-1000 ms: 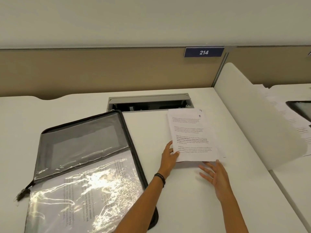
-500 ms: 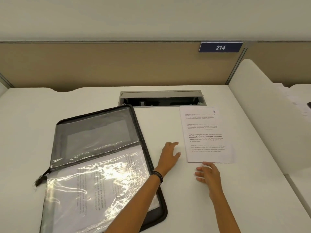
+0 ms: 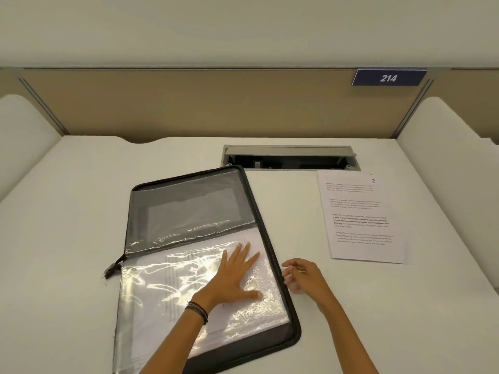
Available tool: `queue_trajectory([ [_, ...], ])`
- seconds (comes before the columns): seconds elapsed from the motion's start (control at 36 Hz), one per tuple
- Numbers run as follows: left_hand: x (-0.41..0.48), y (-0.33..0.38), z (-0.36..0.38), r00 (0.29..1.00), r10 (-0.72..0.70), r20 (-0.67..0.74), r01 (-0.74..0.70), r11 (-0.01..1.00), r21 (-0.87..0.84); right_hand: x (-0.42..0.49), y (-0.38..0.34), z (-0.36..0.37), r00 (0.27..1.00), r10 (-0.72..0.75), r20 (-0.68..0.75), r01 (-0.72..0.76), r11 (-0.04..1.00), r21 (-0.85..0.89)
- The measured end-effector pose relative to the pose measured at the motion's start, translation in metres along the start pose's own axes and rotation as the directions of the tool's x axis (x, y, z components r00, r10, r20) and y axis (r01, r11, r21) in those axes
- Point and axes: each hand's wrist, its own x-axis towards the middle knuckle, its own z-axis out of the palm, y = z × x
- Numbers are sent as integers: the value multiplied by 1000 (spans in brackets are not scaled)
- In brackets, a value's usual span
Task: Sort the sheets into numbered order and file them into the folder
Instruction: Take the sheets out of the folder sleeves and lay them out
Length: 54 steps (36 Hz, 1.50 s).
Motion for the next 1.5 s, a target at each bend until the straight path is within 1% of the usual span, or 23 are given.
queue_trajectory([
  [0.03, -6, -1, 2, 999, 10, 31, -11, 999, 40, 0, 0, 3, 1000, 0, 7, 0, 1000, -16],
  [0.08, -16, -5, 8, 998, 35, 43, -39, 994, 101, 0, -1, 7, 1000, -4, 22, 5, 999, -44],
  [0.19, -23, -13, 16, 998, 65, -14, -64, 992, 110, -4, -4, 12, 999, -15, 48, 19, 996, -91],
  [0.28, -23, -15, 14, 996, 74, -45, -70, 993, 100, -6, -6, 12, 999, -27, 28, 30, 994, -101],
  [0.39, -25, -15, 10, 992, 34, -119, -34, 999, 1, -7, -8, 9, 998, -41, -43, 37, 995, -96],
  [0.47, -27, -13, 5, 982, 7, -187, -24, 996, -87, -12, -12, 7, 997, -31, -64, 24, 994, -107],
  [0.53, -29, -11, 0, 973, -33, -230, -6, 986, -167, -16, -15, 5, 1000, 1, -29, -5, 991, -133],
  [0.58, -31, -8, -8, 962, -89, -258, 25, 970, -242, -21, -19, 4, 998, 34, 47, -26, 986, -167],
  [0.67, -34, -4, -23, 961, -142, -239, 67, 953, -296, -27, -23, 6, 982, 45, 185, -15, 988, -157],
  [0.75, -35, -3, -35, 972, -148, -181, 96, 959, -265, -31, -29, 15, 961, 14, 277, 23, 991, -128],
  [0.86, -37, -4, -41, 984, -140, -110, 112, 966, -231, -30, -36, 32, 960, -76, 268, 103, 991, -88],
  [0.94, -41, -3, -45, 988, -129, -84, 108, 970, -217, -25, -40, 41, 958, -121, 260, 154, 982, -113],
  [1.06, -48, -2, -54, 986, -130, -104, 102, 964, -244, -24, -49, 49, 942, -178, 283, 215, 971, -105],
  [1.11, -53, -2, -60, 985, -128, -118, 94, 961, -259, -25, -55, 53, 940, -208, 271, 244, 964, -106],
  [1.19, -61, -2, -74, 980, -115, -163, 71, 965, -254, -20, -61, 59, 947, -233, 222, 269, 952, -148],
  [1.25, -67, 0, -86, 972, -111, -206, 52, 961, -272, -14, -64, 62, 949, -249, 194, 276, 952, -132],
  [1.31, -73, 3, -97, 962, -94, -257, 25, 966, -257, -8, -69, 65, 950, -266, 160, 280, 957, -72],
  [1.36, -78, 5, -107, 943, -53, -329, -17, 978, -206, -4, -76, 68, 953, -277, 124, 275, 961, 33],
  [1.44, -84, 8, -120, 876, 60, -478, -127, 986, -109, 3, -89, 74, 948, -306, 88, 291, 945, 150],
  [1.5, -87, 9, -125, 788, 168, -592, -218, 976, -14, 9, -96, 78, 946, -320, 52, 307, 935, 176],
])
